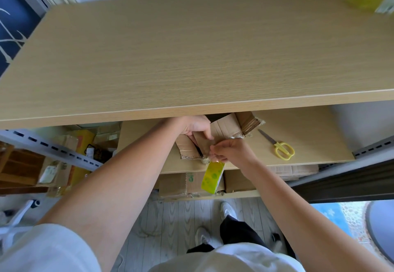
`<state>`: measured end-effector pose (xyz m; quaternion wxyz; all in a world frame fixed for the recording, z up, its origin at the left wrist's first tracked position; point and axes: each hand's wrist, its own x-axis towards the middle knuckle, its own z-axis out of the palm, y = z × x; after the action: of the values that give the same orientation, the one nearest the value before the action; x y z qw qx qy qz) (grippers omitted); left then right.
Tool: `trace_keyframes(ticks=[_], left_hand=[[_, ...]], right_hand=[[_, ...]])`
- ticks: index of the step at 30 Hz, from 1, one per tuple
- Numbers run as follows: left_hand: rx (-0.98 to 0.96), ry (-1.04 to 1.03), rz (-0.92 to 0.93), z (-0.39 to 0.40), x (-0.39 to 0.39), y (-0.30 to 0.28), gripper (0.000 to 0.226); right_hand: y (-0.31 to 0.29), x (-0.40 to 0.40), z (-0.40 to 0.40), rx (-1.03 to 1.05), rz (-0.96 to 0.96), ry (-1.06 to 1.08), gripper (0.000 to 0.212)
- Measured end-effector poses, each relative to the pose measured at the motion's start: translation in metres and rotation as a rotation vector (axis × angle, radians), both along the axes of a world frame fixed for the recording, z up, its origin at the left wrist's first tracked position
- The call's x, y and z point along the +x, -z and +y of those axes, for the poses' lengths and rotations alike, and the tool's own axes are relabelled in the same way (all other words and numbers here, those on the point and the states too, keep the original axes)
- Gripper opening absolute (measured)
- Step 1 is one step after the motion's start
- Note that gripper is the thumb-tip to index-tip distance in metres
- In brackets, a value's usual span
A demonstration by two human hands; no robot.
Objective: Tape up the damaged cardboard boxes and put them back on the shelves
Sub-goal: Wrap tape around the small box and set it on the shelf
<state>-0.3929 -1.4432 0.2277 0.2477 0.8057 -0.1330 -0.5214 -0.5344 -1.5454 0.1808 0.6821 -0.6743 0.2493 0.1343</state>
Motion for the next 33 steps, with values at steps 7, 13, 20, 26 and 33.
trace_keyframes(ticks=[7, 13, 20, 26, 33], left_hand=[[0.005, 0.114, 0.075, 0.008, -0.004, -0.011, 0.041], [0.003, 0.211, -0.124, 0.010, -0.007, -0.008, 0.053], [-0.008, 0.237, -0.221, 0.014, -0.011, -0.009, 0.031], [-0.017, 0.256, -0.265, 0.015, -0.012, -0.008, 0.017], [-0.059, 0.200, -0.211, 0.018, -0.016, -0.009, 0.032]], right_hand=[[-0.021, 0.013, 0.006, -0.031, 0.276, -0.041, 0.012], [-0.022, 0.015, 0.013, -0.051, 0.297, 0.016, 0.017], [-0.025, 0.007, 0.032, -0.652, 0.248, -0.018, 0.029], [-0.020, -0.005, 0.053, -0.842, 0.172, -0.079, 0.025], [-0.009, -0.025, 0.075, -1.126, 0.112, -0.029, 0.044]])
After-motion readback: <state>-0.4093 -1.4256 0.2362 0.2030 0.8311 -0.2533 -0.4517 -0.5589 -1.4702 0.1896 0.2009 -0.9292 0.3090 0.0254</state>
